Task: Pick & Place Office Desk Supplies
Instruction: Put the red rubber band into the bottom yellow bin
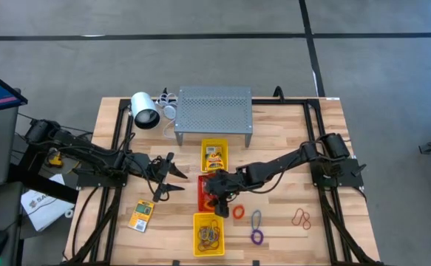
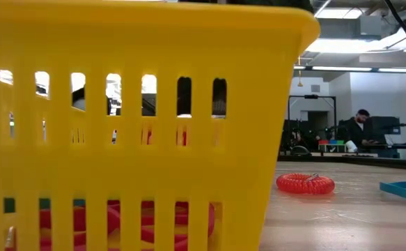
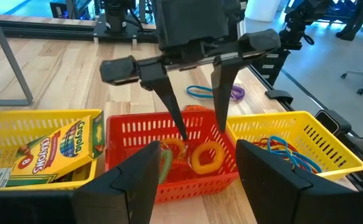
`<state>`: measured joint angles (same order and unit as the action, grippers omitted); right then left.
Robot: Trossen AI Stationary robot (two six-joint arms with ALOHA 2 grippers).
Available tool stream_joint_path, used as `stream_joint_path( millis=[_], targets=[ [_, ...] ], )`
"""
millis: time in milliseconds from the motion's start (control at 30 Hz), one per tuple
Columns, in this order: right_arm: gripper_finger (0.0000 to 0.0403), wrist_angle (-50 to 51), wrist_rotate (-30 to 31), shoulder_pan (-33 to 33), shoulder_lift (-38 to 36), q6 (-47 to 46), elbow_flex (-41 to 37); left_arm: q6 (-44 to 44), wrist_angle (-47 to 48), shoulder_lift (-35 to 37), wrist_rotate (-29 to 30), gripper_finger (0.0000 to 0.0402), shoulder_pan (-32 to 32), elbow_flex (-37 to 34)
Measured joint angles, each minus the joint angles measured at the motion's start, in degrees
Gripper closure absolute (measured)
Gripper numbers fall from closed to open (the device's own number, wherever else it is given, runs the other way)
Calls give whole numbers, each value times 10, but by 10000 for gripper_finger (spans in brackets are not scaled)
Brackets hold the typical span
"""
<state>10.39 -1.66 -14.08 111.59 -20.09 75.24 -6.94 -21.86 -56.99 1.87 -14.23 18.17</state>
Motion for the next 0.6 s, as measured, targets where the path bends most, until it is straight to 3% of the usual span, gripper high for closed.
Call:
stream_joint_path(
  millis=[233,467,600],
  targets=[
    [193,133,17,-1,0,41,70,0,0,0,-2,197,0,0],
    [197,346,113,-23,0,50,128,5,0,0,-1,197,0,0],
    [198,398,173,-50,-8,47,124,6,0,0,0,197,0,0]
  ],
)
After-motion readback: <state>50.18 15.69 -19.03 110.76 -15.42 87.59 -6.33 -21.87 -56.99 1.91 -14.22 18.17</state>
